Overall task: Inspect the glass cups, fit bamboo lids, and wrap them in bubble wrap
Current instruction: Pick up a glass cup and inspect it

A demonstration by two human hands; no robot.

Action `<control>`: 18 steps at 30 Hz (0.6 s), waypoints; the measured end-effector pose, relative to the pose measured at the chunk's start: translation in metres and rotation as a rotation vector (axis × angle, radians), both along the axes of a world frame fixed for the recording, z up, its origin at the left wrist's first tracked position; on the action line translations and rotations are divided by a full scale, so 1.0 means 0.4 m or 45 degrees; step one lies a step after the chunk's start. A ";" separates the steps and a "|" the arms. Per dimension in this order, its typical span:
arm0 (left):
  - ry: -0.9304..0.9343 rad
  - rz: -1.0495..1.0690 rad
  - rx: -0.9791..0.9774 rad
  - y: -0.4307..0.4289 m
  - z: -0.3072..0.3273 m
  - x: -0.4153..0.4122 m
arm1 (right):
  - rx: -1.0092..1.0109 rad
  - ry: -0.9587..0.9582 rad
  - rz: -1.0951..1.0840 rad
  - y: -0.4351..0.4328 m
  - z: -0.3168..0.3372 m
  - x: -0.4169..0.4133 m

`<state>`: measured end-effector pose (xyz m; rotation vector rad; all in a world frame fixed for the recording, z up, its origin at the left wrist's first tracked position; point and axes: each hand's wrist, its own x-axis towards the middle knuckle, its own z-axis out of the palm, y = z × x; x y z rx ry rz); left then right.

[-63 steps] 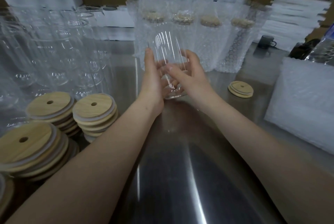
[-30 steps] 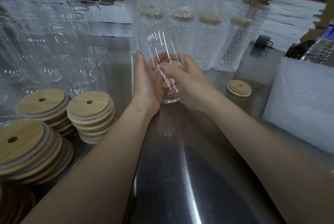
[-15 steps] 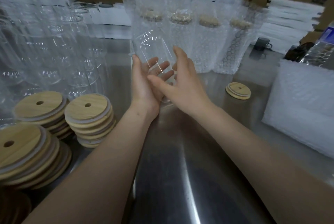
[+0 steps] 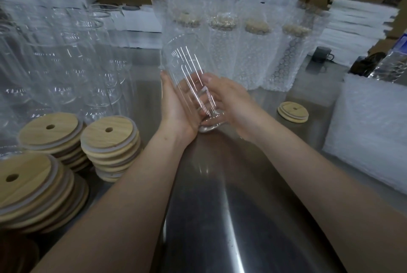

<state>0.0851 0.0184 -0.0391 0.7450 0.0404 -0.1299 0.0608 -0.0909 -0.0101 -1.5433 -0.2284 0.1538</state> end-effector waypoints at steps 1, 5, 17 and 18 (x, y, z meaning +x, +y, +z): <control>-0.008 -0.003 -0.014 -0.001 -0.001 -0.001 | -0.035 -0.044 -0.048 0.001 -0.005 0.004; -0.041 -0.047 -0.113 -0.005 -0.002 -0.007 | -0.229 -0.164 -0.311 0.013 -0.018 0.006; -0.064 -0.081 0.025 -0.017 0.016 -0.034 | -1.195 -0.811 -0.853 0.044 -0.044 -0.013; -0.079 -0.103 0.055 -0.020 0.018 -0.038 | -1.245 -0.843 -0.874 0.045 -0.042 -0.016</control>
